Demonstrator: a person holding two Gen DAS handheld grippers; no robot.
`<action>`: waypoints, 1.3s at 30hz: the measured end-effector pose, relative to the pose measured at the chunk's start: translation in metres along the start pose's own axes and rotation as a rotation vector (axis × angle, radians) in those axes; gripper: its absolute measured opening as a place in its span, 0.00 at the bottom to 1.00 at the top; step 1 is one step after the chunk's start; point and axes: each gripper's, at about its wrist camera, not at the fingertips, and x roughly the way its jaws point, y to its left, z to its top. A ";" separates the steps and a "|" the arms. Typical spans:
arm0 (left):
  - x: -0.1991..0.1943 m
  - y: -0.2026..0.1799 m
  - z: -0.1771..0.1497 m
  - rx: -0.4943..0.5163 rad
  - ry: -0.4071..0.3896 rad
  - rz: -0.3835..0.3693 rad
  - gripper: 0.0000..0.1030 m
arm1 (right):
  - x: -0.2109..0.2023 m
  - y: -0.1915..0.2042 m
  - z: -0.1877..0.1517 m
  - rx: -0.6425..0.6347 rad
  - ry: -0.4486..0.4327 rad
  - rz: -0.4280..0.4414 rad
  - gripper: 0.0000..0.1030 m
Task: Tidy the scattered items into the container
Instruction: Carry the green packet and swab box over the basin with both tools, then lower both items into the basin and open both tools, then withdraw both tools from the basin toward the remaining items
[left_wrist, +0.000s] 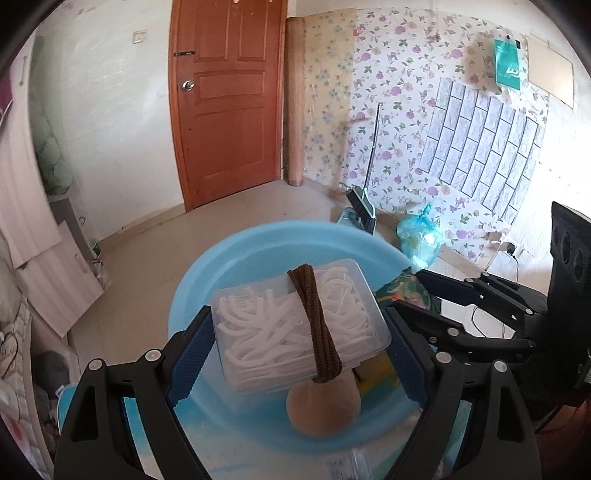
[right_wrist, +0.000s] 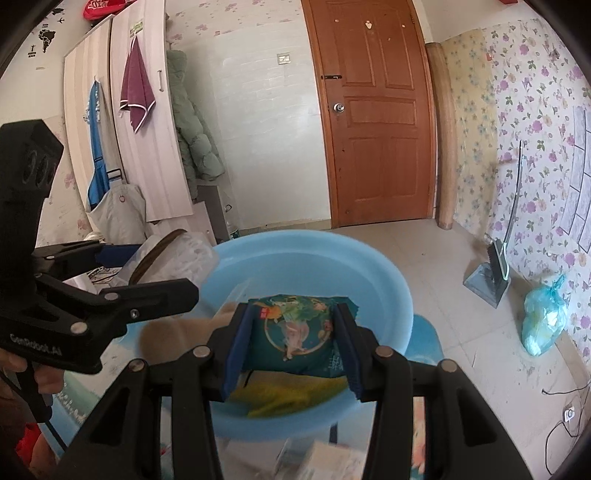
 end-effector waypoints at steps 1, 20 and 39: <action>0.003 0.000 0.004 0.004 -0.002 -0.003 0.85 | 0.004 -0.002 0.003 0.000 -0.002 0.000 0.43; 0.002 0.009 -0.004 -0.016 -0.011 0.012 0.94 | 0.003 -0.009 -0.006 0.049 0.023 -0.021 0.47; -0.034 -0.006 -0.096 -0.088 0.086 0.043 0.94 | -0.051 -0.023 -0.075 0.159 0.121 -0.122 0.47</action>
